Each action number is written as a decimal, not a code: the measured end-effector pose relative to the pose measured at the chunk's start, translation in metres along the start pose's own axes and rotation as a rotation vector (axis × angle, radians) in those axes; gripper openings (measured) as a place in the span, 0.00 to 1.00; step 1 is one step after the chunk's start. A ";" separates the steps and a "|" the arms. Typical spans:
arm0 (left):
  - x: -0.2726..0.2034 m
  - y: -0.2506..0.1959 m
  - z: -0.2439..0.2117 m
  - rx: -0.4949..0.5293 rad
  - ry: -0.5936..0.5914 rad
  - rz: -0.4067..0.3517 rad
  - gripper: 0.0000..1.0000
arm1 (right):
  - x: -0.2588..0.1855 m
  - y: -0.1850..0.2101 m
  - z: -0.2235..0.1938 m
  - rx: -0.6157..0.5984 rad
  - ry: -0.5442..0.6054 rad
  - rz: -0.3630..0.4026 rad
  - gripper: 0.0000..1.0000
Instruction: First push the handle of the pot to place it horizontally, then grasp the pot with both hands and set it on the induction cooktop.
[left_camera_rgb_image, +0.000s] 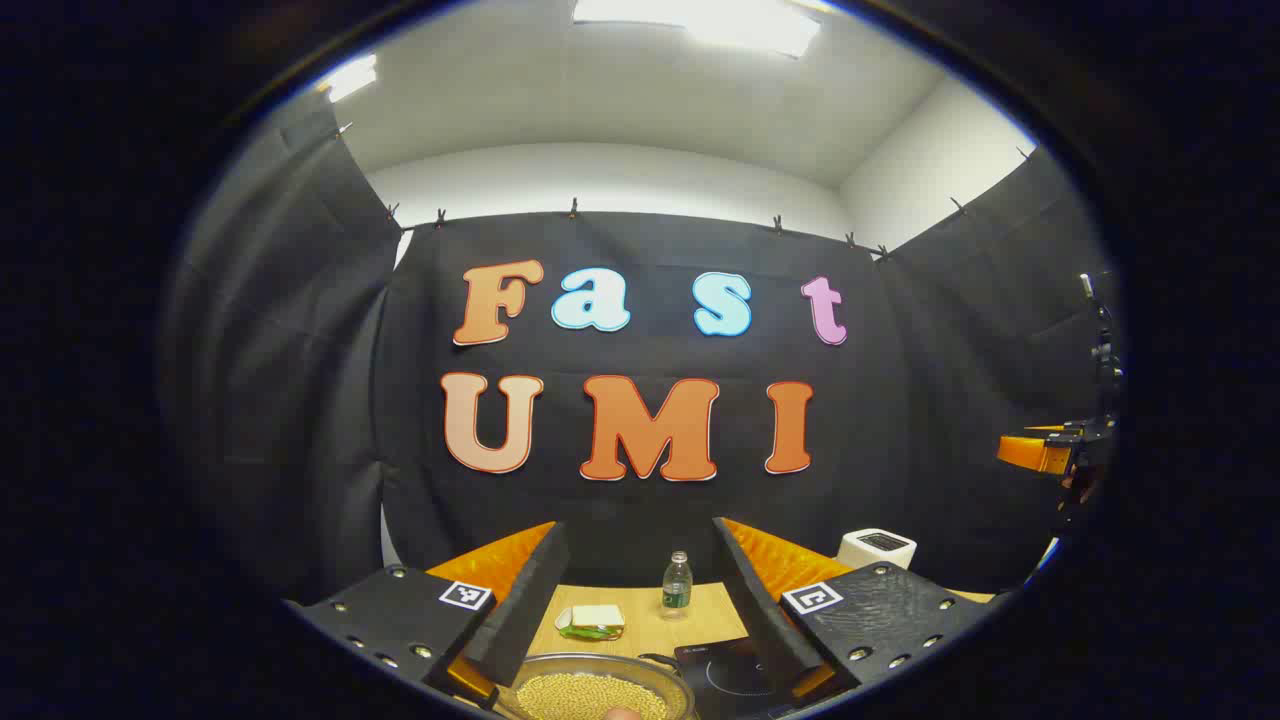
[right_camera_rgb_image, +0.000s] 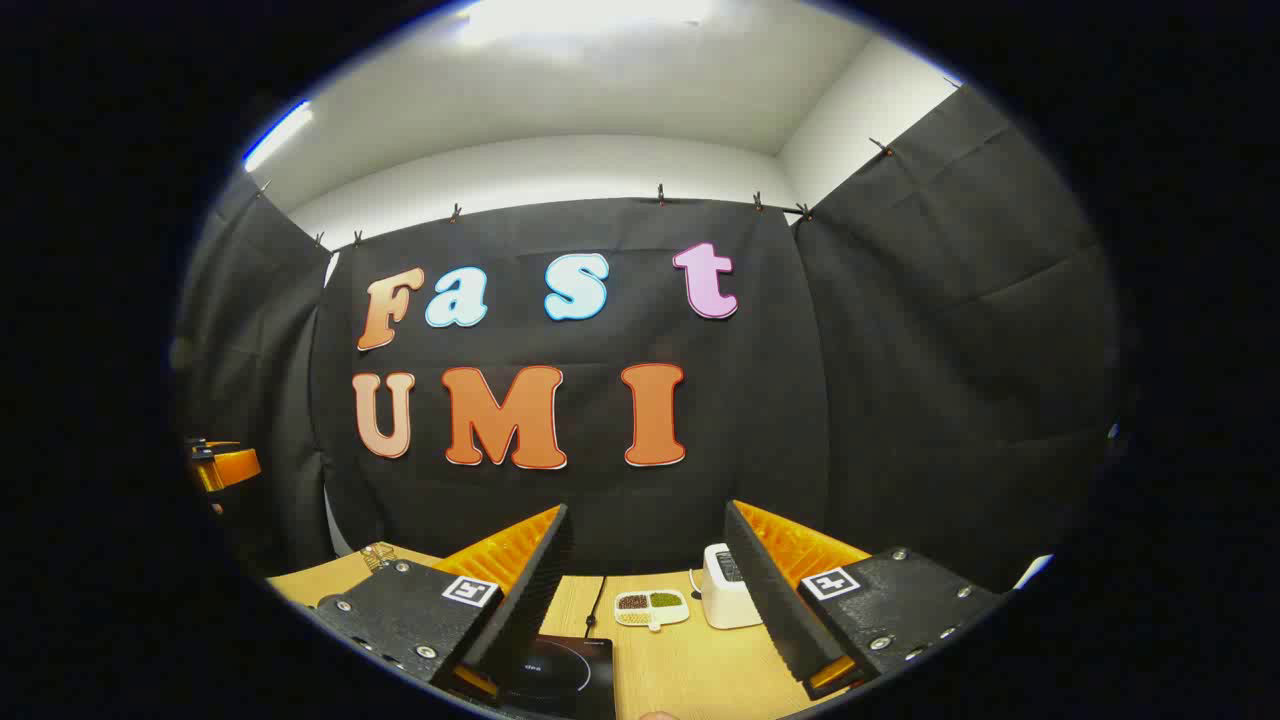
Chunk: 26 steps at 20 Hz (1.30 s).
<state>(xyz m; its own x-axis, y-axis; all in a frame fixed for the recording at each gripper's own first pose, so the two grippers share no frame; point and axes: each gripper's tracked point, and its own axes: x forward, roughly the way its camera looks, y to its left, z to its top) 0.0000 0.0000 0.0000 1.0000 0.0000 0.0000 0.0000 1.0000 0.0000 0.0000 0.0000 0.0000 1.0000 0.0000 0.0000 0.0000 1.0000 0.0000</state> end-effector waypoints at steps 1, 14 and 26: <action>0.000 -0.001 -0.001 -0.001 0.006 -0.002 0.89 | -0.001 0.000 0.002 -0.005 -0.004 0.000 0.94; -0.001 -0.008 0.013 0.020 -0.011 0.001 0.88 | -0.005 0.007 0.015 -0.018 -0.012 0.016 0.95; -0.004 -0.006 -0.001 0.013 0.026 -0.006 0.88 | -0.006 0.013 0.006 -0.038 0.000 0.029 0.95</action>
<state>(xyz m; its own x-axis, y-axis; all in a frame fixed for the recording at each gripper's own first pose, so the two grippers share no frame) -0.0043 -0.0058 -0.0011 0.9997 -0.0058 -0.0258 0.0061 0.9999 0.0130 -0.0062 0.0133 0.0059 0.9996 0.0286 -0.0009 -0.0286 0.9989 -0.0377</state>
